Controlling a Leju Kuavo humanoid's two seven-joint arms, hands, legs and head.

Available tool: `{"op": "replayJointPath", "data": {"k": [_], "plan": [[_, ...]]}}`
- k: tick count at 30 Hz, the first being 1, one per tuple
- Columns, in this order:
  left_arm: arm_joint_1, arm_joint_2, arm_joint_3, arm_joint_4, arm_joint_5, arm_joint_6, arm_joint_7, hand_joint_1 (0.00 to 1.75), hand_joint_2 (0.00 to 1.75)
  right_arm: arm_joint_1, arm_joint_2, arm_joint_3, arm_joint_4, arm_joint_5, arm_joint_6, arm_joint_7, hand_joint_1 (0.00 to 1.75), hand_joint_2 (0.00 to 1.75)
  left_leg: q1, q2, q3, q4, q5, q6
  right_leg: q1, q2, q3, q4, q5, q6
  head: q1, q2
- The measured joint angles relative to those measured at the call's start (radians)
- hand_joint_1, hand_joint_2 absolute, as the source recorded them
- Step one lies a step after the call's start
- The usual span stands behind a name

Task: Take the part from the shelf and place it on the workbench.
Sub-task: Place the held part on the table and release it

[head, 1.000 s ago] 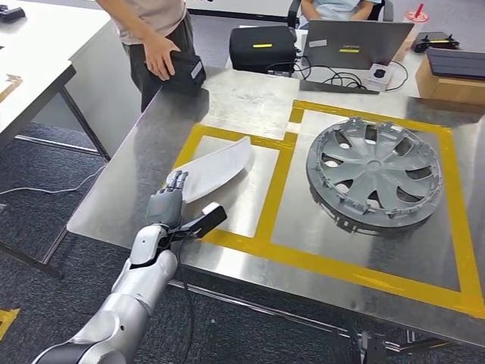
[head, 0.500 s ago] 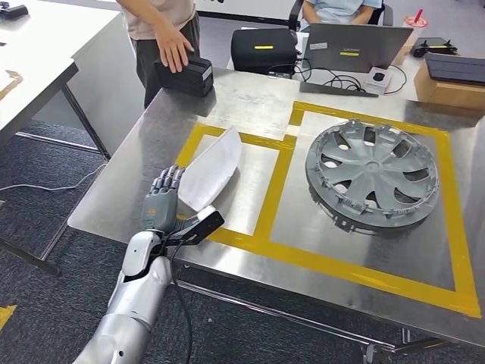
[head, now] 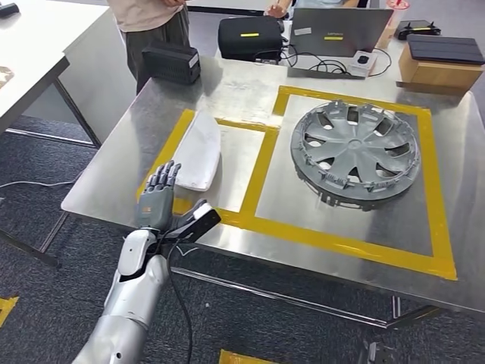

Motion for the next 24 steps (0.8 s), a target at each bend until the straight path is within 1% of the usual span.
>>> {"op": "replayJointPath", "data": {"k": [1, 2, 3, 4, 5, 6, 7, 8, 9, 10, 11, 12, 13, 14, 15, 16, 17, 18, 19, 20, 21, 22, 23, 24], "plan": [[0.0, 0.0, -0.001, -0.003, 0.0, 0.0, 0.0, 0.0, 0.0, 0.0, 0.0, -0.001, 0.0, 0.0, 0.0, 0.0, 0.0, 0.0, -0.003, -0.002, 0.024, -0.039, 0.001, 0.002, 0.001, 0.001, -0.004, -0.001, 0.009, 0.005, -0.001, 0.0], [0.001, 0.0, -0.001, -0.005, 0.008, 0.0, -0.006, 0.0, 0.0, 0.0, 0.0, -0.001, -0.001, -0.001, 0.0, 0.0, 0.0, 0.0, -0.005, -0.003, 0.031, -0.058, 0.001, 0.004, 0.001, 0.001, -0.007, -0.005, 0.019, 0.011, -0.001, 0.0], [0.007, 0.0, -0.001, -0.012, 0.033, -0.001, -0.028, 0.0, 0.0, 0.002, 0.0, -0.003, -0.002, -0.005, -0.003, 0.0, 0.0, 0.0, -0.007, -0.002, 0.026, -0.062, 0.008, 0.008, -0.001, 0.001, -0.007, -0.01, 0.029, 0.017, -0.001, 0.0], [0.023, 0.003, -0.002, -0.032, 0.086, -0.006, -0.068, 0.0, 0.0, 0.007, 0.0, -0.004, -0.003, -0.013, -0.005, 0.0, 0.0, 0.0, -0.007, 0.0, 0.021, -0.066, 0.016, 0.013, -0.003, 0.001, -0.009, -0.014, 0.032, 0.022, -0.001, 0.0], [0.049, 0.007, -0.003, -0.069, 0.163, -0.016, -0.12, 0.0, 0.0, 0.016, 0.0, -0.006, -0.007, -0.023, -0.008, 0.0, 0.0, 0.0, -0.006, 0.004, 0.016, -0.068, 0.026, 0.02, -0.004, -0.001, -0.015, -0.006, 0.017, 0.027, 0.0, 0.0], [0.081, 0.013, -0.006, -0.119, 0.243, -0.029, -0.169, 0.0, 0.0, 0.026, 0.0, -0.007, -0.012, -0.034, -0.01, 0.0, 0.0, 0.0, -0.005, 0.007, 0.009, -0.071, 0.036, 0.027, -0.005, -0.004, -0.025, 0.021, -0.017, 0.032, 0.001, 0.0], [0.113, 0.021, -0.008, -0.172, 0.308, -0.044, -0.203, 0.0, 0.0, 0.037, 0.0, -0.008, -0.017, -0.043, -0.01, 0.0, 0.0, 0.0, -0.004, 0.01, 0.001, -0.072, 0.045, 0.032, -0.006, -0.008, -0.04, 0.073, -0.068, 0.035, 0.002, 0.0], [0.142, 0.028, -0.009, -0.22, 0.349, -0.056, -0.219, 0.0, 0.0, 0.046, 0.0, -0.009, -0.021, -0.049, -0.01, 0.0, 0.0, 0.0, -0.004, 0.011, -0.01, -0.071, 0.054, 0.036, -0.006, -0.011, -0.056, 0.143, -0.122, 0.039, 0.003, 0.0], [0.165, 0.033, -0.009, -0.255, 0.366, -0.064, -0.223, 0.0, 0.0, 0.052, 0.0, -0.009, -0.025, -0.052, -0.01, 0.0, 0.0, 0.0, -0.005, 0.011, -0.022, -0.071, 0.063, 0.038, -0.006, -0.013, -0.069, 0.213, -0.163, 0.041, 0.004, 0.0], [0.184, 0.037, -0.008, -0.283, 0.375, -0.068, -0.225, 0.0, 0.0, 0.055, 0.0, -0.009, -0.027, -0.055, -0.01, 0.0, 0.0, 0.0, -0.006, 0.01, -0.035, -0.071, 0.073, 0.038, -0.006, -0.013, -0.073, 0.265, -0.183, 0.042, 0.005, 0.0], [0.198, 0.039, -0.006, -0.305, 0.384, -0.069, -0.228, 0.0, 0.0, 0.055, 0.0, -0.009, -0.028, -0.057, -0.011, 0.0, 0.0, 0.0, -0.007, 0.009, -0.047, -0.07, 0.082, 0.038, -0.005, -0.013, -0.061, 0.283, -0.182, 0.041, 0.006, 0.0], [0.208, 0.041, -0.002, -0.323, 0.394, -0.066, -0.231, 0.0, 0.0, 0.055, 0.0, -0.009, -0.029, -0.058, -0.012, 0.0, 0.0, 0.0, -0.007, 0.007, -0.059, -0.07, 0.092, 0.036, -0.004, -0.012, -0.028, 0.262, -0.164, 0.039, 0.006, 0.0], [0.214, 0.042, 0.004, -0.337, 0.405, -0.061, -0.237, 0.0, 0.0, 0.053, 0.0, -0.009, -0.031, -0.059, -0.014, 0.0, 0.0, 0.0, -0.007, 0.003, -0.069, -0.069, 0.101, 0.033, -0.003, -0.009, 0.023, 0.206, -0.141, 0.035, 0.006, 0.0], [0.219, 0.042, 0.011, -0.35, 0.417, -0.054, -0.243, 0.0, 0.0, 0.052, 0.0, -0.009, -0.032, -0.06, -0.017, 0.0, 0.0, 0.0, -0.007, 0.0, -0.077, -0.069, 0.109, 0.028, -0.002, 0.0, 0.083, 0.129, -0.132, 0.029, 0.006, 0.0], [0.223, 0.042, 0.02, -0.361, 0.428, -0.047, -0.251, 0.0, 0.0, 0.05, -0.001, -0.009, -0.034, -0.06, -0.019, 0.0, 0.0, 0.0, -0.007, -0.003, -0.084, -0.068, 0.117, 0.024, -0.001, 0.009, 0.138, 0.054, -0.133, 0.025, 0.005, 0.0], [0.226, 0.042, 0.03, -0.37, 0.439, -0.04, -0.26, 0.0, 0.0, 0.05, -0.001, -0.009, -0.035, -0.06, -0.021, 0.0, 0.0, 0.0, -0.007, -0.006, -0.088, -0.068, 0.126, 0.018, 0.001, 0.017, 0.174, 0.0, -0.141, 0.021, 0.005, 0.0], [0.229, 0.042, 0.041, -0.377, 0.447, -0.034, -0.267, 0.0, 0.0, 0.049, -0.001, -0.009, -0.035, -0.06, -0.022, 0.0, 0.0, 0.0, -0.006, -0.007, -0.091, -0.068, 0.134, 0.012, 0.003, 0.021, 0.191, -0.027, -0.151, 0.018, 0.004, 0.0], [0.231, 0.043, 0.052, -0.382, 0.454, -0.031, -0.273, 0.0, 0.0, 0.05, -0.001, -0.009, -0.036, -0.06, -0.023, 0.0, 0.0, 0.0, -0.006, -0.011, -0.093, -0.069, 0.143, 0.006, 0.005, 0.018, 0.192, -0.034, -0.148, 0.015, 0.004, 0.0], [0.234, 0.043, 0.062, -0.386, 0.458, -0.028, -0.277, 0.0, 0.0, 0.05, -0.001, -0.008, -0.036, -0.06, -0.025, 0.0, 0.0, 0.0, -0.005, -0.013, -0.096, -0.068, 0.147, 0.0, 0.004, 0.012, 0.186, -0.034, -0.14, 0.009, 0.005, 0.0], [0.237, 0.044, 0.072, -0.39, 0.46, -0.027, -0.279, 0.0, 0.0, 0.049, 0.0, -0.008, -0.036, -0.061, -0.026, 0.0, 0.0, 0.0, -0.004, -0.015, -0.103, -0.062, 0.138, -0.006, 0.003, 0.005, 0.178, -0.035, -0.132, 0.0, 0.005, 0.0], [0.24, 0.045, 0.08, -0.393, 0.462, -0.026, -0.281, 0.0, 0.0, 0.049, 0.0, -0.008, -0.036, -0.061, -0.027, 0.0, 0.0, 0.0, -0.003, -0.016, -0.115, -0.041, 0.111, -0.011, 0.0, -0.002, 0.169, -0.038, -0.121, -0.008, 0.003, 0.0], [0.241, 0.046, 0.085, -0.396, 0.463, -0.026, -0.283, 0.0, 0.0, 0.048, 0.0, -0.008, -0.036, -0.061, -0.028, 0.0, 0.0, 0.0, -0.001, -0.015, -0.131, 0.0, 0.068, -0.016, -0.003, -0.009, 0.158, -0.039, -0.109, -0.014, 0.001, 0.0], [0.243, 0.046, 0.091, -0.398, 0.464, -0.025, -0.284, 0.0, 0.0, 0.048, 0.0, -0.008, -0.036, -0.061, -0.028, 0.0, 0.0, 0.0, 0.0, -0.014, -0.152, 0.059, 0.018, -0.021, -0.003, -0.016, 0.144, -0.039, -0.098, -0.018, -0.002, 0.0], [0.244, 0.047, 0.097, -0.398, 0.465, -0.025, -0.285, 0.0, 0.0, 0.048, 0.0, -0.008, -0.037, -0.061, -0.028, 0.0, 0.0, 0.0, 0.003, -0.013, -0.17, 0.125, -0.022, -0.027, -0.003, -0.023, 0.13, -0.039, -0.086, -0.02, -0.005, 0.0]]}}
